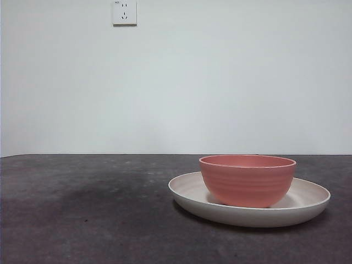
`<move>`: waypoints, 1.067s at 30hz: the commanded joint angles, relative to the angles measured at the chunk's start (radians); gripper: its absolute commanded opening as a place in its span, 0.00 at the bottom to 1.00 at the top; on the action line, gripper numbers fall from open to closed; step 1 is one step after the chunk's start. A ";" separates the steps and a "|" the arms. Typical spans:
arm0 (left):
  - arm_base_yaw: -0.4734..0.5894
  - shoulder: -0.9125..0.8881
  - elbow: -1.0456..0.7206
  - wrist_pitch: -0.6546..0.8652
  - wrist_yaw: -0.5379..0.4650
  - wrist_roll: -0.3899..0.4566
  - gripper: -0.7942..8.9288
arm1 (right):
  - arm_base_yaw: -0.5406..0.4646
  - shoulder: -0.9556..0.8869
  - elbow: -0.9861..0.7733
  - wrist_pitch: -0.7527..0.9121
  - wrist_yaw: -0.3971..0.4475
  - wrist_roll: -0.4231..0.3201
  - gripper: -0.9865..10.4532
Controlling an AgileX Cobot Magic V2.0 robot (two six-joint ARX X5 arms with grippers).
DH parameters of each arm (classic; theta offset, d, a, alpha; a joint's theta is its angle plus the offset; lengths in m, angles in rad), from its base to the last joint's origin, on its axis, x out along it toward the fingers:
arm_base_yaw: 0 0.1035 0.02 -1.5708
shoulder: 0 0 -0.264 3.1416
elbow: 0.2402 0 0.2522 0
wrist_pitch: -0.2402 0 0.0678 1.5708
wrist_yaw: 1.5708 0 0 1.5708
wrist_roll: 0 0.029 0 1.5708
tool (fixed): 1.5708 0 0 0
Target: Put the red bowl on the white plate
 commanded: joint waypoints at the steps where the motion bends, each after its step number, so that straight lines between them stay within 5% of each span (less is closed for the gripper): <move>1: -0.004 -0.082 -0.091 0.056 0.006 -0.069 0.69 | 0.003 0.004 0.018 0.007 -0.002 -0.008 0.57; 10: -0.004 -0.336 -0.327 0.086 0.006 -0.199 0.69 | 0.003 0.004 0.018 0.007 0.002 -0.008 0.57; 23: -0.004 -0.394 -0.332 0.057 0.020 -0.214 0.69 | 0.003 0.018 0.018 0.006 0.010 -0.007 0.57; 32: -0.004 -0.394 -0.332 0.058 0.020 -0.212 0.69 | -0.003 0.091 0.018 -0.047 0.159 0.076 0.57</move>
